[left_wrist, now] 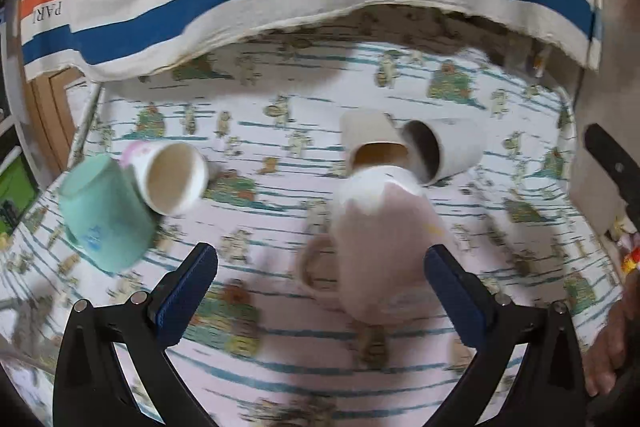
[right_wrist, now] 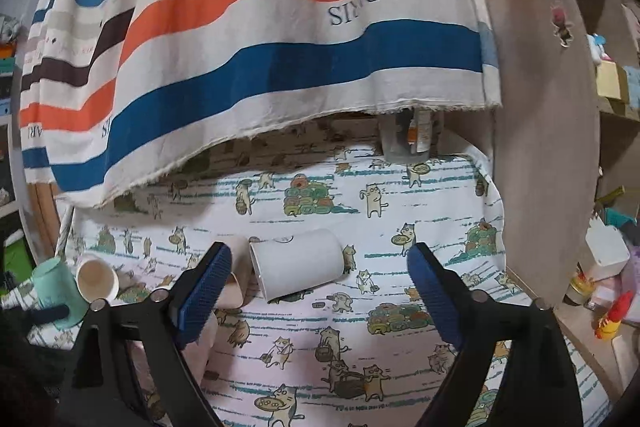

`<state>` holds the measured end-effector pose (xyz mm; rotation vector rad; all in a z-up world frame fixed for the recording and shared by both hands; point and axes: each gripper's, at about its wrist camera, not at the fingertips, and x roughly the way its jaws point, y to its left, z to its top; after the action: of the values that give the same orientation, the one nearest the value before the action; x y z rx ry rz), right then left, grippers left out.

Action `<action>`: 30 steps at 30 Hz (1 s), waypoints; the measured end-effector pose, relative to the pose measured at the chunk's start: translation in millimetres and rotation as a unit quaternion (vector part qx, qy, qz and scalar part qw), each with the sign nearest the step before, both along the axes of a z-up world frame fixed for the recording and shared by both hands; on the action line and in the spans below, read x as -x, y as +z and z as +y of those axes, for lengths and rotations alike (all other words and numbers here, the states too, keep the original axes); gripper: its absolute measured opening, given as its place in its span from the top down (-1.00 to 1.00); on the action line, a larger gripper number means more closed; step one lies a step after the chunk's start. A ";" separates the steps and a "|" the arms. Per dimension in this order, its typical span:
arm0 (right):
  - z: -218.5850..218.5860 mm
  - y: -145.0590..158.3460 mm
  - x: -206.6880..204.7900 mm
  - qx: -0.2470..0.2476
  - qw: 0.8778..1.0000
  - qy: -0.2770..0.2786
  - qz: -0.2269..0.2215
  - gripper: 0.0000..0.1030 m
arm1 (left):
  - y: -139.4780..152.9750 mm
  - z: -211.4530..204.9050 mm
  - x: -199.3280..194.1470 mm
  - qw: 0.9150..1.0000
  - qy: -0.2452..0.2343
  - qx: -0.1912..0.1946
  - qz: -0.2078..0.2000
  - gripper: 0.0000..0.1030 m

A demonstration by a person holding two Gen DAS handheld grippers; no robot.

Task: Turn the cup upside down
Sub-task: 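Grasp the pink mug with the left gripper while the right gripper releases it, then hold the pink mug in the left gripper with its base facing up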

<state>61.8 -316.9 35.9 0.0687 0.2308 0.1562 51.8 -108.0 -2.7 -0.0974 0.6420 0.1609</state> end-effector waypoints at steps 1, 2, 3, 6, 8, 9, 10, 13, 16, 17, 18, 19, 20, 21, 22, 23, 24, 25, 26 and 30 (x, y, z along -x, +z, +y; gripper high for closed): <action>-1.9 0.1 -1.5 -0.004 1.000 0.000 0.005 -0.79 | -0.7 -5.6 -0.8 1.000 0.000 -0.002 0.003 -0.99; -4.0 0.4 -3.1 -0.008 1.000 -0.001 0.009 -0.79 | -1.3 -11.8 -2.0 1.000 0.000 -0.005 0.007 -0.99; -6.3 0.5 -4.0 -0.012 1.000 -0.001 0.011 -0.79 | -1.5 -16.7 -2.4 1.000 -0.001 -0.006 0.007 -1.00; -13.3 0.6 -6.3 -0.027 0.999 -0.004 0.018 -0.79 | -0.8 -28.0 -1.8 1.000 -0.008 -0.001 0.003 -0.99; -16.2 1.1 -6.7 -0.033 0.999 -0.004 0.020 -0.79 | -2.0 -36.7 -4.2 1.000 -0.011 -0.008 0.007 -0.99; -17.7 1.4 -6.4 -0.036 0.999 -0.006 0.019 -0.79 | -3.7 -40.3 -6.7 1.000 -0.012 -0.013 0.011 -0.99; -18.1 1.4 -5.9 -0.037 0.999 -0.008 0.019 -0.79 | -5.6 -42.8 -9.1 1.000 -0.011 -0.017 0.013 -0.99; -20.9 1.4 -5.9 -0.043 0.999 -0.013 0.021 -0.79 | -14.6 -45.2 -17.1 0.999 0.012 -0.038 0.027 -0.99; -22.9 1.3 -7.6 -0.047 0.998 -0.018 0.024 -0.79 | -23.4 -39.7 -23.0 0.998 0.018 -0.029 0.049 -1.00; -23.3 1.0 -8.2 -0.048 0.998 -0.018 0.026 -0.79 | -25.0 -39.5 -23.3 0.998 0.019 -0.030 0.051 -1.00; -23.5 0.6 -8.4 -0.049 0.998 -0.017 0.028 -0.79 | -26.3 -40.4 -23.6 0.998 0.021 -0.035 0.053 -1.00; -23.0 0.1 -8.7 -0.049 0.998 -0.017 0.030 -0.79 | -27.3 -42.0 -23.8 0.998 0.022 -0.039 0.054 -1.00; -22.3 -0.3 -8.7 -0.046 0.998 -0.018 0.030 -0.79 | -28.9 -43.4 -24.2 0.997 0.021 -0.042 0.055 -1.00; -21.0 -0.6 -8.6 -0.043 0.998 -0.020 0.030 -0.79 | -30.9 -44.7 -24.9 0.997 0.019 -0.043 0.058 -1.00; -20.0 -0.8 -8.6 -0.040 0.999 -0.022 0.030 -0.79 | -33.2 -46.3 -26.0 0.997 0.014 -0.042 0.062 -1.00; -19.4 -1.0 -8.7 -0.037 0.999 -0.024 0.030 -0.79 | -35.7 -47.8 -27.0 0.997 0.006 -0.040 0.068 -0.98; -19.0 -1.1 -8.6 -0.035 0.999 -0.026 0.029 -0.79 | -38.3 -49.7 -28.0 0.997 -0.003 -0.036 0.074 -0.96; -18.8 -1.2 -8.7 -0.034 0.999 -0.028 0.030 -0.79 | -40.1 -51.0 -28.5 0.996 -0.008 -0.034 0.079 -0.92; -18.9 -1.3 -8.8 -0.034 0.999 -0.028 0.030 -0.79 | -41.6 -52.2 -29.3 0.996 -0.009 -0.037 0.082 -0.89; -21.2 -1.1 -9.3 -0.038 0.998 -0.033 0.033 -0.79 | -44.8 -47.8 -33.2 0.995 0.004 -0.036 0.090 -0.63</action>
<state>71.1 -338.1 34.7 0.1579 0.2882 0.0978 84.9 -155.8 -47.5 -0.0157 0.8147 0.2016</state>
